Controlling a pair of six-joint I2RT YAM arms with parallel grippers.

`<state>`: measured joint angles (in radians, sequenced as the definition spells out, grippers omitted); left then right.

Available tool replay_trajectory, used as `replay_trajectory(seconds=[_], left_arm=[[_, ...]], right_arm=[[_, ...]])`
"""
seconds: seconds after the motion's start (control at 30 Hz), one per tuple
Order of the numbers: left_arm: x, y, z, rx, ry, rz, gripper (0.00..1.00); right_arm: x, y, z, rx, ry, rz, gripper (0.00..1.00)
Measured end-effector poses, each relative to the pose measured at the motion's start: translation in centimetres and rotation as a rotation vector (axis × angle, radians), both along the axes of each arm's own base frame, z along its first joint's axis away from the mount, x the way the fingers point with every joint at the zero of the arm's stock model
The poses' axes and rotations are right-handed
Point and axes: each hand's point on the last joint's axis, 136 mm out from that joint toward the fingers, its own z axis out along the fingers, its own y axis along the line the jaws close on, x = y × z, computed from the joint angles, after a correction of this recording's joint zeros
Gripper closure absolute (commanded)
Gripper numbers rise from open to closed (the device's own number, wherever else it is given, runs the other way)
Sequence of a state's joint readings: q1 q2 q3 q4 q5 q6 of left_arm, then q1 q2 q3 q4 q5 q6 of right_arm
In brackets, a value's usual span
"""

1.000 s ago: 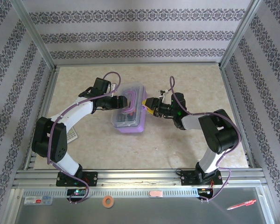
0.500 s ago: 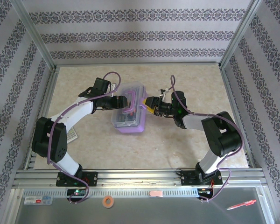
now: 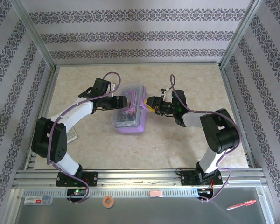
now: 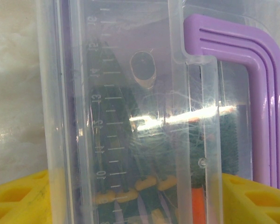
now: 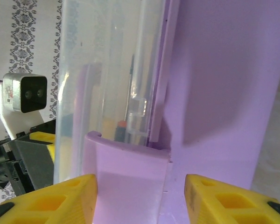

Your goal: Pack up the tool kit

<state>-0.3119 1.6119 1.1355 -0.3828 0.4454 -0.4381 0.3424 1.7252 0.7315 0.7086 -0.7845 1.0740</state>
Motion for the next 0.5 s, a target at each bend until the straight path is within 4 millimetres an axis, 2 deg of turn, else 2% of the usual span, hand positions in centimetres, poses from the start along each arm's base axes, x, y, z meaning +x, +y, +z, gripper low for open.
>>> replay_trajectory(seconds=[0.5], left_arm=[[0.01,0.0,0.02,0.0,0.0,0.0,0.39]], right_arm=[[-0.02,0.01,-0.2,-0.014,-0.022,0.009,0.49]])
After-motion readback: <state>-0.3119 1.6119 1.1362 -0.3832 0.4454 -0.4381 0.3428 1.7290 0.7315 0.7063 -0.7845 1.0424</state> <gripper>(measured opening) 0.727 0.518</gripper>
